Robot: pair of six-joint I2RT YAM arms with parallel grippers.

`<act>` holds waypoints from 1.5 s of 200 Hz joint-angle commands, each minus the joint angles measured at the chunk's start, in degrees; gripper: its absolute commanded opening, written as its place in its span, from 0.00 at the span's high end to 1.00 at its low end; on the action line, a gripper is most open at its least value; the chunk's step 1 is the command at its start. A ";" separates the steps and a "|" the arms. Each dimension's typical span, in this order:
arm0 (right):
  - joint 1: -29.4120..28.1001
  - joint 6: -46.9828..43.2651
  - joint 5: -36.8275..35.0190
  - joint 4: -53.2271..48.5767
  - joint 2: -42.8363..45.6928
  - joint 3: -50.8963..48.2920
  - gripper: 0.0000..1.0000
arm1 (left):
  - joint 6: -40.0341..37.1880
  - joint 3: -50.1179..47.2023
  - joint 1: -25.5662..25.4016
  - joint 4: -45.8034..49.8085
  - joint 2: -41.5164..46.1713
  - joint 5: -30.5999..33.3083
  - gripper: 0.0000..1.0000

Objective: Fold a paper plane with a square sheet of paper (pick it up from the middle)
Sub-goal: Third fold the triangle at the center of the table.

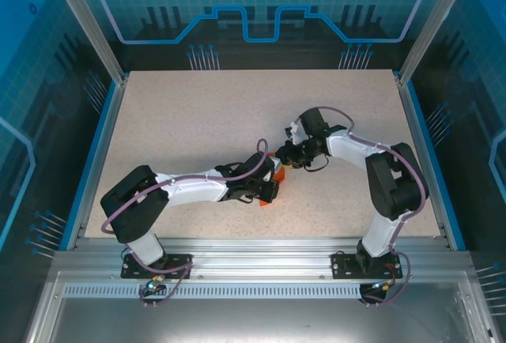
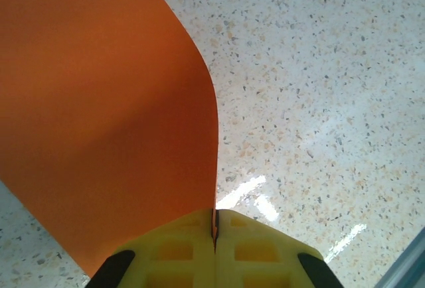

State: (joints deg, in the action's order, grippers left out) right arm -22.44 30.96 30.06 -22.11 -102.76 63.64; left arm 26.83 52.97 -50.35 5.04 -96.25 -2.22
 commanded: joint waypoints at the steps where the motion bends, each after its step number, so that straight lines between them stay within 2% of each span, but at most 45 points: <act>1: -1.38 -1.10 -1.69 -3.11 -3.52 2.87 0.79 | -0.81 -1.42 0.69 -1.54 1.86 -2.71 0.95; 82: -1.63 -2.10 -3.71 -4.34 -9.75 4.09 0.82 | -1.55 -0.94 1.04 -0.07 2.32 -1.67 0.84; 158: -1.65 -2.79 -4.14 -4.64 -10.76 4.10 0.82 | -1.77 -0.93 1.13 0.26 3.68 -1.22 0.82; 189: -1.65 -3.38 -4.10 -5.15 -11.39 4.37 0.83 | -1.65 -1.19 1.53 -0.41 3.96 -1.55 0.87; 215: -1.65 -3.86 -4.10 -5.66 -11.94 4.74 0.83 | -1.08 -2.05 2.90 -2.56 3.96 -4.29 0.92; 262: -1.65 -4.60 -4.31 -6.44 -12.56 5.14 0.83 | -0.59 -2.92 6.46 -5.59 3.02 -11.16 0.94; 300: -1.65 -5.19 -3.96 -6.86 -12.58 5.53 0.83 | -0.10 -4.10 9.03 -7.21 2.86 -13.61 0.94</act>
State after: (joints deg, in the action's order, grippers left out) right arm -23.33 27.00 27.00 -26.59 -113.34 68.38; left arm 26.65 50.09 -43.11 0.49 -93.91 -12.14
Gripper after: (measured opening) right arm 0.173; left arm 0.062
